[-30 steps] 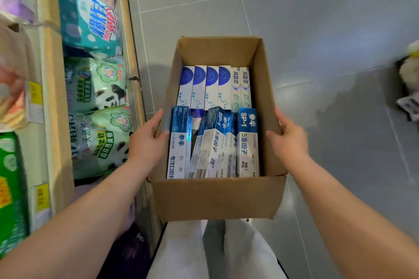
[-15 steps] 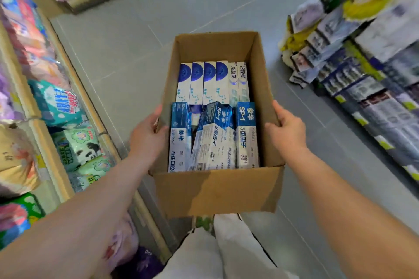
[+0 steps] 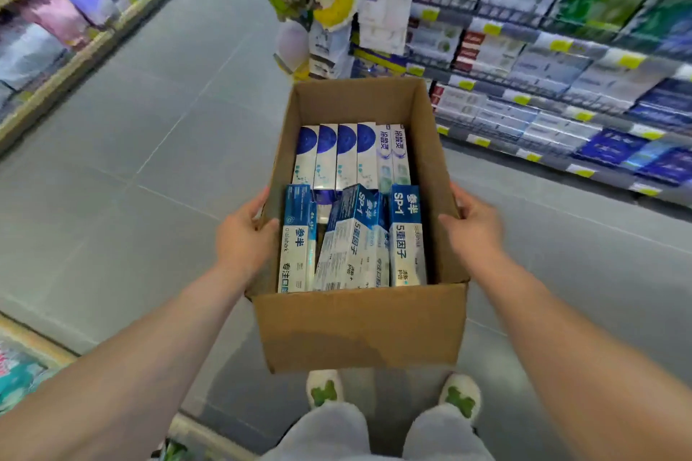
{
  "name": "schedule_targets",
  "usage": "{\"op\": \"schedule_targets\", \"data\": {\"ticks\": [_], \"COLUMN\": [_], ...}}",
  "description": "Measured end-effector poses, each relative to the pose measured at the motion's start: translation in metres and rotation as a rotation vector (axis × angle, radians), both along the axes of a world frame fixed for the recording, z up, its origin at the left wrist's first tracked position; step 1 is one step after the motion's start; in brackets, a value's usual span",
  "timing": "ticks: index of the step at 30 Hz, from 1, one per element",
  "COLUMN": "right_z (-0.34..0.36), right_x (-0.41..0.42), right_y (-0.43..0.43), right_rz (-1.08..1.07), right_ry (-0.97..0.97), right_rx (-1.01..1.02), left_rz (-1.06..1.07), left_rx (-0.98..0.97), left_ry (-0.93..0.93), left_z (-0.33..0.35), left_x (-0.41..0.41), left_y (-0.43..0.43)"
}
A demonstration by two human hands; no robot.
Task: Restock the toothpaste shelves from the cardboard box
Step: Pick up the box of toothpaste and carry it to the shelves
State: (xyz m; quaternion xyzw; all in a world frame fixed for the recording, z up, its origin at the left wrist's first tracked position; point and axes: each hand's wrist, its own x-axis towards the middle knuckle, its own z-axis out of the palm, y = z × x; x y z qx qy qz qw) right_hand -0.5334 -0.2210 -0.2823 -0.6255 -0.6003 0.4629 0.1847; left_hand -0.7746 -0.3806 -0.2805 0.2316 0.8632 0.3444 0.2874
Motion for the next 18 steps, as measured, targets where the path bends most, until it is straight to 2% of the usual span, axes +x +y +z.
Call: {"op": "schedule_targets", "data": {"ticks": [3,9,15,18], "right_z": [0.005,0.012,0.007,-0.003], "right_x": [0.068,0.222,0.346,0.393], "right_y": [0.022,0.079,0.144,0.176], "right_rz": [-0.085,-0.106,-0.196,-0.281], "right_ry": [-0.015,-0.038,-0.111,-0.122], "right_rx": [0.010,0.080,0.041,-0.001], "left_rz": [-0.079,-0.156,-0.295,-0.331], "left_rx": [-0.020,-0.024,-0.093,-0.107], "left_ry": [-0.014,-0.019,-0.027,0.028], "left_z": [0.004,-0.001,-0.025,-0.028], "left_x": [0.057,0.192,0.302,0.349], "left_y": [0.044,0.133,0.211,0.257]}}
